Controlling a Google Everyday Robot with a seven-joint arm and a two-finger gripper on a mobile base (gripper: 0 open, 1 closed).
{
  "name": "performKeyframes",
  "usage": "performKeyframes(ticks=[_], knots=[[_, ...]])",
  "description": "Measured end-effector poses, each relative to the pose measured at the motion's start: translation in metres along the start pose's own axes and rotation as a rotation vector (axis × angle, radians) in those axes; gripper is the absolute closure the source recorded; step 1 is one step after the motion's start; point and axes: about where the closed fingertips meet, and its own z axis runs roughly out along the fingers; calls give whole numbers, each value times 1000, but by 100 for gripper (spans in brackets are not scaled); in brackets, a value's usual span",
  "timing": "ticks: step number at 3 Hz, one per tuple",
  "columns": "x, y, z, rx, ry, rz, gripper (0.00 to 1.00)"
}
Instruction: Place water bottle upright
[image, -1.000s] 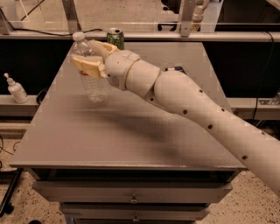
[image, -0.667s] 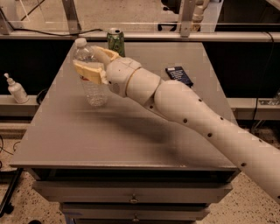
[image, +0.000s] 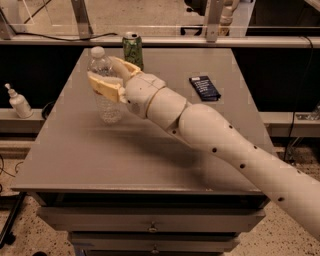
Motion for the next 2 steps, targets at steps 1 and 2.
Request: performKeyframes(ticks=[1, 2], knots=[[-1, 0, 0, 0, 0, 0, 58], [-2, 0, 0, 0, 0, 0, 35]])
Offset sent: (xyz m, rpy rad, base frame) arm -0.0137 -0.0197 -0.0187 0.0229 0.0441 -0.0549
